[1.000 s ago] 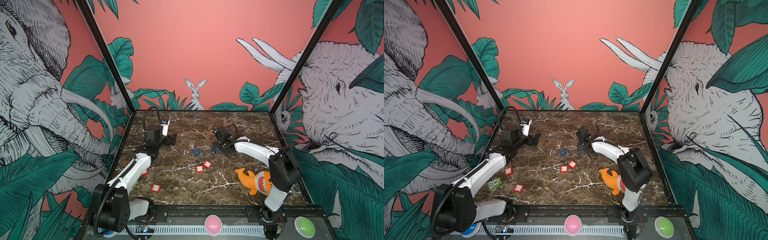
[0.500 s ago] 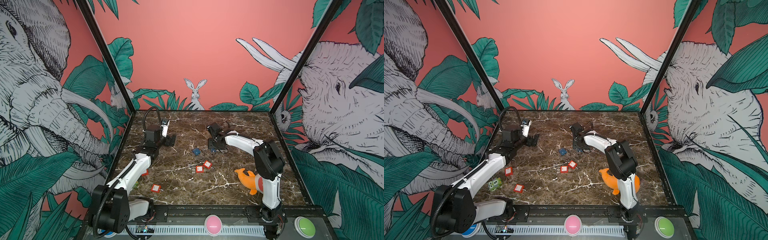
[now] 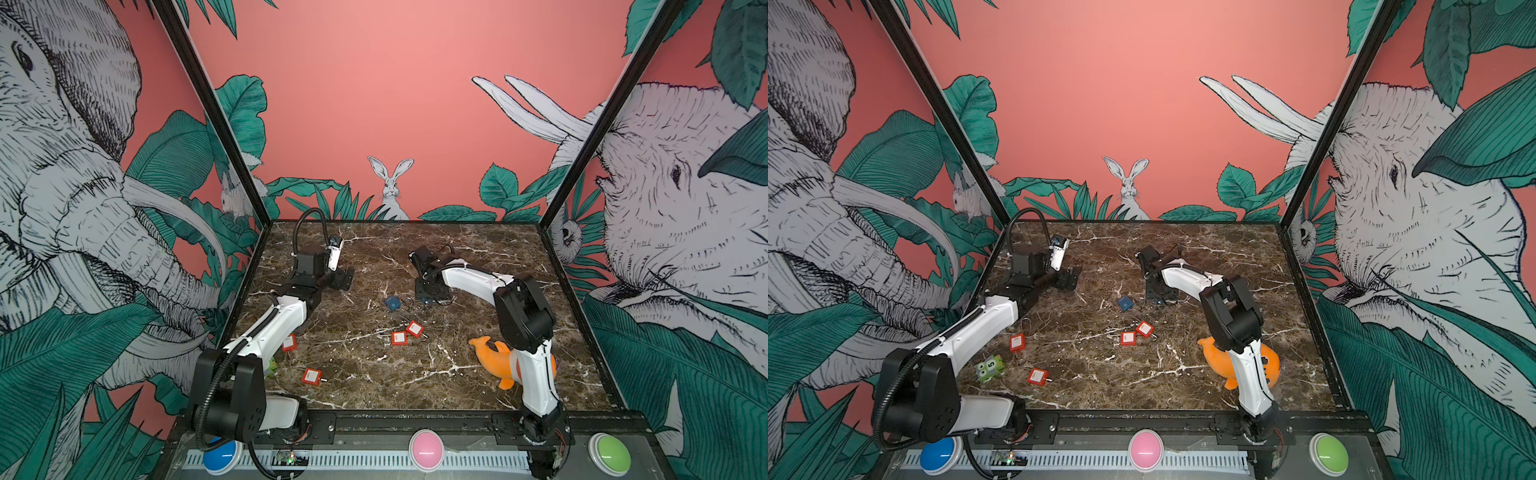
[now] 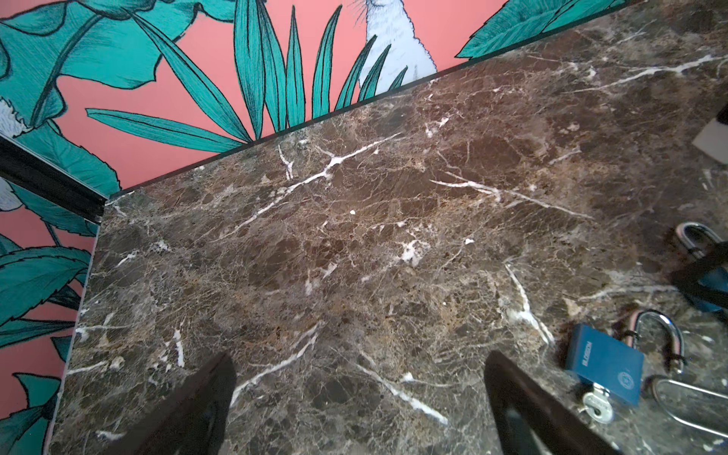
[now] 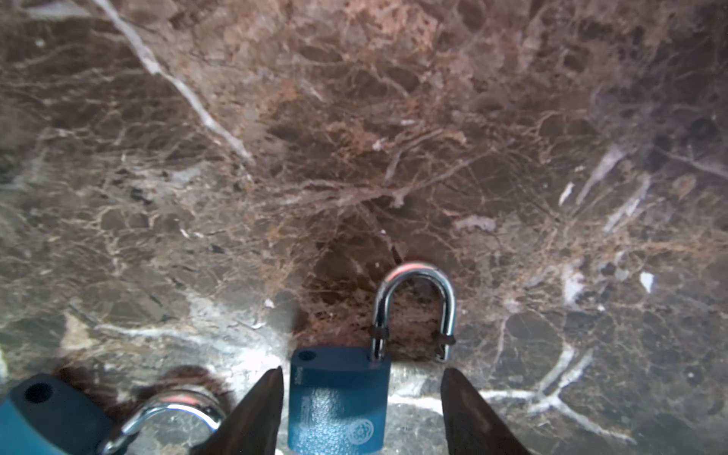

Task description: Lock with the key

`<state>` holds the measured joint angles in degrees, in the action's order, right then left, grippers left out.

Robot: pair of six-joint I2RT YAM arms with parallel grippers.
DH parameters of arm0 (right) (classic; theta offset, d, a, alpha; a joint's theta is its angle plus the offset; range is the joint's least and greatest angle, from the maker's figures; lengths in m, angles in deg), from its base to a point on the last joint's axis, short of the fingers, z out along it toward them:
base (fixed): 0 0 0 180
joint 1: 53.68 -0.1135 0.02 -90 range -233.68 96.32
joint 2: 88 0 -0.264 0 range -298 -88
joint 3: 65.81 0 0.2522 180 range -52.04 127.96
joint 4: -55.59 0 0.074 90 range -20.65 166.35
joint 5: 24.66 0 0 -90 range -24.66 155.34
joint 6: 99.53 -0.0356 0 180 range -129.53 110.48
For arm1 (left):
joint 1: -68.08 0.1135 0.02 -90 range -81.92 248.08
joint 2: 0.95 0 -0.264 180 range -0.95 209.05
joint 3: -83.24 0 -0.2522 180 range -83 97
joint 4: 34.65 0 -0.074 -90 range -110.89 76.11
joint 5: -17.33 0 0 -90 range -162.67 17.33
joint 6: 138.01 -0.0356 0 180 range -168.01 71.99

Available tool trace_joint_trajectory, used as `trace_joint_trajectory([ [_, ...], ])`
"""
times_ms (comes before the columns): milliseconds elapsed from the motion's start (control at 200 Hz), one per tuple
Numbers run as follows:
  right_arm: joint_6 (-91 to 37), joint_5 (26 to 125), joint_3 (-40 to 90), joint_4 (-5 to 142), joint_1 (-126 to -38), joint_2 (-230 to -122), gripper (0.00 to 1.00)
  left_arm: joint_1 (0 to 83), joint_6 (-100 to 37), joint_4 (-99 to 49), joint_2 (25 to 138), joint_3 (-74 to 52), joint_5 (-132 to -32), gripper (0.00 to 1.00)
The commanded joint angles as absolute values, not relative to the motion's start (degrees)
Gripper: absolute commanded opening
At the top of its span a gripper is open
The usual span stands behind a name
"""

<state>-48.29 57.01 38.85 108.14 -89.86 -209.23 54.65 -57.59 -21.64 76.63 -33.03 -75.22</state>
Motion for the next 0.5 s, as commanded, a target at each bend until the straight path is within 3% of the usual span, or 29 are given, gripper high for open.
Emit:
trace_joint_trajectory([
  [0, -50.7, 54.8, 39.0, 110.4, -90.2, -210.1, 0.62, 54.5, -57.2, -22.5, 77.1, -31.0, -76.4, 0.99],
  [250, -49.4, 57.6, 37.2, 109.5, -90.2, -210.0, 0.53, 54.4, -55.8, -23.5, 78.4, -30.6, -76.3, 0.99],
  [495, -47.8, 58.8, 35.4, 109.5, -90.1, -209.6, 0.54, 54.1, -54.9, -24.3, 79.1, -30.6, -76.1, 0.99],
])
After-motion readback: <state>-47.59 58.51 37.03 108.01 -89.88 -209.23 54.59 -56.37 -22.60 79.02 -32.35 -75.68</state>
